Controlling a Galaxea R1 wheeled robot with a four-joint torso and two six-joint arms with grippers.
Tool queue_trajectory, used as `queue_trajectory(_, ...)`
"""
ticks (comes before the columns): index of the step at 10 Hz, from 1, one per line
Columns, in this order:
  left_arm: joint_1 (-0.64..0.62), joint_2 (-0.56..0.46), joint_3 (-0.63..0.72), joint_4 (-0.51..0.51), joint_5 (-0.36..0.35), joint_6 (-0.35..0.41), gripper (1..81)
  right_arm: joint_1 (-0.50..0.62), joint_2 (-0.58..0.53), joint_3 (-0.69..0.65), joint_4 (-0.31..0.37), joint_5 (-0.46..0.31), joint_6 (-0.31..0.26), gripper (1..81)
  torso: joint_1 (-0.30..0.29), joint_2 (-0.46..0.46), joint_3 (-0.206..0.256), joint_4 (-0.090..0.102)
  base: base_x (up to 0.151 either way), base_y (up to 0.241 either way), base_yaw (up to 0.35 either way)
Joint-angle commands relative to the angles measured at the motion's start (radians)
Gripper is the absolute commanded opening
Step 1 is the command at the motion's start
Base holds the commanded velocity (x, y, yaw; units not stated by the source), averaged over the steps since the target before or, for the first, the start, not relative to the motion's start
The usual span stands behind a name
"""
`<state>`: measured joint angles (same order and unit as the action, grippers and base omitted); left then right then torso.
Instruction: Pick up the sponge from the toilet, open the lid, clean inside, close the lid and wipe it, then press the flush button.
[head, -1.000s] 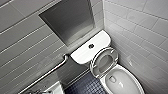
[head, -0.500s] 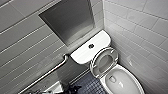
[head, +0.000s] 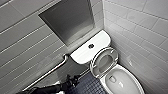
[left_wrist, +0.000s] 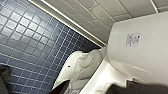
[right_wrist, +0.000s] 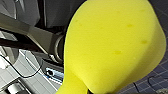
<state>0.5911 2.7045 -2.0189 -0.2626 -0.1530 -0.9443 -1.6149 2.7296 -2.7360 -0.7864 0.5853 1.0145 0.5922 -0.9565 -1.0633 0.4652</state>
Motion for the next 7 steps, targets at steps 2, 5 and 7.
queue_trajectory(2,-0.127,-0.020,-0.009,0.002,0.032,-0.010,81.1,-0.050,0.006,0.004,-0.034,-0.035,0.003,1.0,0.000,0.000,0.000,0.000,0.000,0.000,0.000)
queue_trajectory(5,-0.181,0.035,-0.021,0.008,0.038,-0.011,81.1,-0.041,0.006,0.001,-0.037,-0.030,0.003,1.0,0.000,0.000,0.000,0.000,0.000,0.000,0.000)
queue_trajectory(7,-0.210,0.061,-0.024,0.008,0.041,-0.011,81.1,-0.046,0.003,0.000,-0.036,-0.012,0.003,1.0,0.000,0.000,0.000,0.000,0.000,0.000,0.000)
